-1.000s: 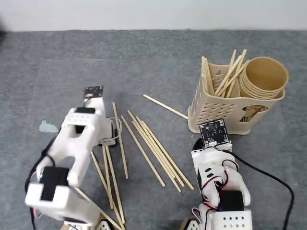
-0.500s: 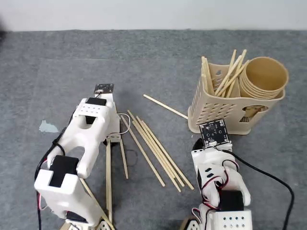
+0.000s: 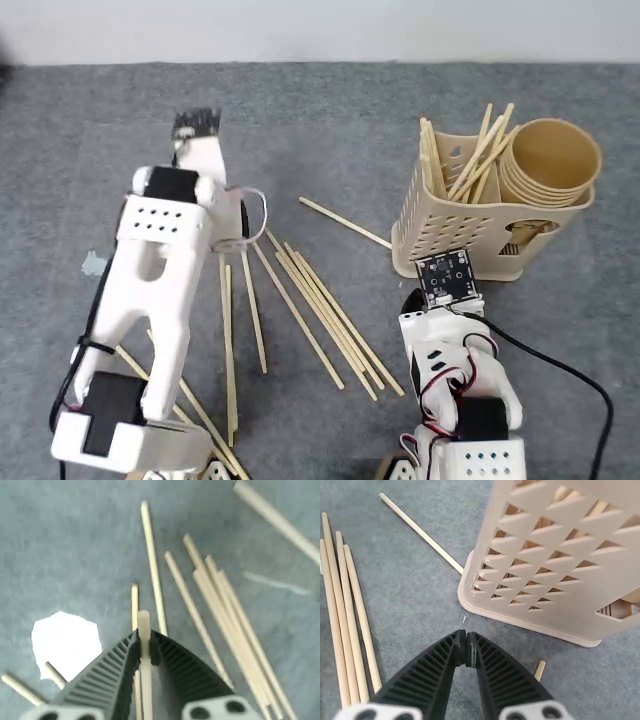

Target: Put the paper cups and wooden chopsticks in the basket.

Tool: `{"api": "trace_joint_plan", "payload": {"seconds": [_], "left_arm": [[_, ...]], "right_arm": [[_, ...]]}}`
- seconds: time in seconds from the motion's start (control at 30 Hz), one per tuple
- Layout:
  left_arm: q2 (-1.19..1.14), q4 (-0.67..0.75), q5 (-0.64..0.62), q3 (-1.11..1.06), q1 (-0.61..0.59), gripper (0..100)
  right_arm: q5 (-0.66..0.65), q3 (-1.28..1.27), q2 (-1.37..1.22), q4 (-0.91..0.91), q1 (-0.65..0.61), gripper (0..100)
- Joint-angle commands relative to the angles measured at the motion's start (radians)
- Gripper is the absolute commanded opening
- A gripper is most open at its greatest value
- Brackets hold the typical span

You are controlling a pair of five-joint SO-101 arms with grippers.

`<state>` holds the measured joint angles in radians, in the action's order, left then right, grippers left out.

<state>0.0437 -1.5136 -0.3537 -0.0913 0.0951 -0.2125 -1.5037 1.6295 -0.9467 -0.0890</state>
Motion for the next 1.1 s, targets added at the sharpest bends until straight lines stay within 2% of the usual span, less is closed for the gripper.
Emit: {"api": "trace_joint_plan", "payload": {"seconds": [0.0,0.23,0.43,0.67,0.97,1.07], "left_arm": [[0.061,-0.037,-0.014,0.194,0.005,1],[0.052,-0.035,-0.098,0.570,0.037,1],[0.052,0.135,-0.183,0.756,0.104,1],[0.052,0.408,-0.233,0.776,0.199,1],[0.037,0.707,-0.227,0.757,0.321,1],[0.006,0.769,-0.181,0.717,0.359,1]], "right_arm": [[0.006,0.020,0.013,-0.008,0.013,0.8],[0.008,0.078,0.015,-0.113,0.019,0.8],[0.000,0.077,0.015,-0.128,0.005,0.8],[-0.002,0.069,0.015,-0.150,-0.056,0.8],[-0.020,0.055,0.015,-0.140,-0.058,0.8],[-0.020,0.055,0.015,-0.140,-0.058,0.8]]}}
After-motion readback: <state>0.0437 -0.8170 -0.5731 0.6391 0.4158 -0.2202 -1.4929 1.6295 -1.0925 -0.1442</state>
